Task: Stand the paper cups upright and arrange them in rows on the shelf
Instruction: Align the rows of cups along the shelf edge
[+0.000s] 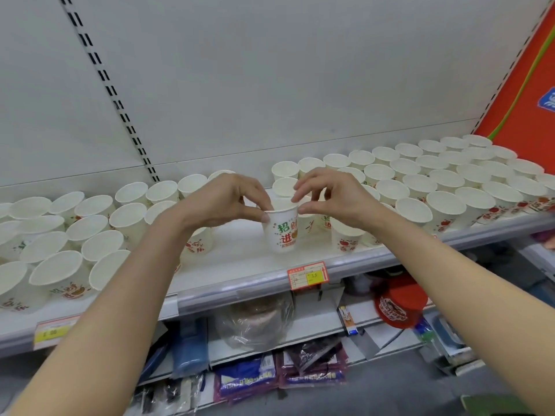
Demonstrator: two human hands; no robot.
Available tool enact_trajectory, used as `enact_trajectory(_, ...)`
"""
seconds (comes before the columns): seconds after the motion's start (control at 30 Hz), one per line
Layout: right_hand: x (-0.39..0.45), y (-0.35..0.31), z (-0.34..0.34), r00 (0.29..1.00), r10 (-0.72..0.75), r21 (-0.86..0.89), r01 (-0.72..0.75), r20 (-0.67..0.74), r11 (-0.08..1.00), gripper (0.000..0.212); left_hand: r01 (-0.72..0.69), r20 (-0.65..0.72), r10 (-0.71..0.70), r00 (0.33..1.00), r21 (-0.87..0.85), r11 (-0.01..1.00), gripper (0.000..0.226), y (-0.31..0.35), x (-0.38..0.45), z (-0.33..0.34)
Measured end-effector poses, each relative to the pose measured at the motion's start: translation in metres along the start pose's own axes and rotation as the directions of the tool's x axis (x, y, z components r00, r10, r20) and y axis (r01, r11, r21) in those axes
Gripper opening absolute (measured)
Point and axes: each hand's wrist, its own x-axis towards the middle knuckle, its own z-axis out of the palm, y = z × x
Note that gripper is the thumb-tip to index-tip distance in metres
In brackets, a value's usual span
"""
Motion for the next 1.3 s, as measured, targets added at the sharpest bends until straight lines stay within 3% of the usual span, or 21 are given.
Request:
enact_trajectory(0.13, -0.019, 0.005, -0.009, 0.995, 0.010, -0.027, -0.008, 0.098, 1.000, 0.012, 0.026, 0.017, -0.025, 1.000, -0.017, 1.000, 0.026, -0.005, 0.004, 0.012)
enact_trajectory(0.2, -0.030, 0.010, -0.011, 0.995, 0.012, -0.068, -0.006, 0.098, 0.998, 0.011, 0.067, -0.102, -0.066, 0.993, 0.010, 0.998, 0.035, -0.014, 0.012, 0.018)
enact_trajectory(0.3, -0.042, 0.019, -0.009, 0.998, 0.019, -0.176, -0.008, 0.060, 0.984, 0.011, 0.138, -0.263, -0.105, 0.959, 0.107, 0.985, 0.025, -0.015, 0.036, 0.037)
enact_trajectory(0.47, -0.053, 0.026, 0.007, 0.998, -0.052, -0.377, 0.041, -0.019, 0.925, 0.011, 0.113, -0.120, -0.083, 0.989, 0.275, 0.955, 0.014, 0.004, 0.077, 0.073)
enact_trajectory(0.7, -0.063, 0.033, 0.012, 0.988, -0.132, -0.439, 0.085, -0.078, 0.894, 0.010, 0.125, -0.061, -0.109, 0.992, 0.493, 0.861, 0.008, 0.002, 0.079, 0.076)
enact_trajectory(0.93, -0.062, 0.041, 0.013, 0.973, -0.221, -0.493, 0.163, -0.061, 0.855, 0.011, 0.162, -0.125, -0.115, 0.985, 0.481, 0.862, 0.010, -0.008, 0.066, 0.070)
enact_trajectory(1.1, -0.057, 0.058, 0.011, 0.923, -0.380, -0.653, 0.328, 0.066, 0.683, 0.008, 0.169, -0.121, -0.125, 0.985, 0.489, 0.856, 0.011, -0.008, 0.066, 0.070)
enact_trajectory(1.3, -0.052, 0.069, 0.007, 0.873, -0.484, -0.753, 0.359, 0.061, 0.551, 0.014, 0.161, -0.116, -0.120, 0.986, 0.478, 0.863, 0.012, -0.005, 0.068, 0.071)
